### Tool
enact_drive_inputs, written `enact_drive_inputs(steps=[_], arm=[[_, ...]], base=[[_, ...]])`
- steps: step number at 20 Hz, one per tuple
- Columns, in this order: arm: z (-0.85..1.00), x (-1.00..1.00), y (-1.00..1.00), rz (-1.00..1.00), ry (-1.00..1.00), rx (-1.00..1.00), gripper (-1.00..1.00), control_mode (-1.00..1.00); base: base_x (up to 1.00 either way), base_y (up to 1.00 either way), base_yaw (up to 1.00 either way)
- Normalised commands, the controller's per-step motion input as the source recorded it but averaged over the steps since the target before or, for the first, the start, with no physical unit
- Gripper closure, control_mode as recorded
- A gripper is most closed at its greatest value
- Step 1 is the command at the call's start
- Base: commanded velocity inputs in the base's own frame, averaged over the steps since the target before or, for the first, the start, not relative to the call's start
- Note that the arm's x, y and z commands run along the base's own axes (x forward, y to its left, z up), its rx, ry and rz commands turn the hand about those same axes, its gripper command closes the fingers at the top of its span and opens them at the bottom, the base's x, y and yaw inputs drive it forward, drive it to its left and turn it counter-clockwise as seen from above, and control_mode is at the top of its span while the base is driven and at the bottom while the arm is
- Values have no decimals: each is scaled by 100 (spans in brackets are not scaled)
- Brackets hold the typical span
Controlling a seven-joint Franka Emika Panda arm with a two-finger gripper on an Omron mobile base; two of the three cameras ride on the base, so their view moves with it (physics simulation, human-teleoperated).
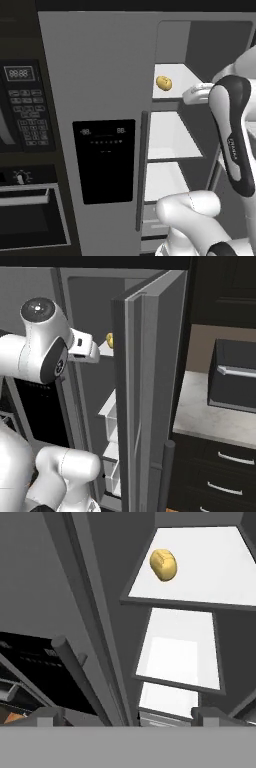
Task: Place the cold items (potato and tomato) from the fridge in one tupperware on the dining counter. Place the warm items (hot dog and kebab skewer) in the stove area in another tupperware.
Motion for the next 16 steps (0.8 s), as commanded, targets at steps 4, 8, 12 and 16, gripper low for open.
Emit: enact_drive_inputs(steps=[4, 8, 12, 16], arm=[[-4, 52, -25, 7, 0, 0, -100, -100], [-9, 69, -2, 0, 5, 0, -100, -100], [-18, 72, 0, 0, 6, -1, -100, -100], [-25, 66, 0, 0, 2, -5, -100, -100]], base=[[0, 0, 0], [0, 0, 0], [0, 0, 0], [0, 0, 0]])
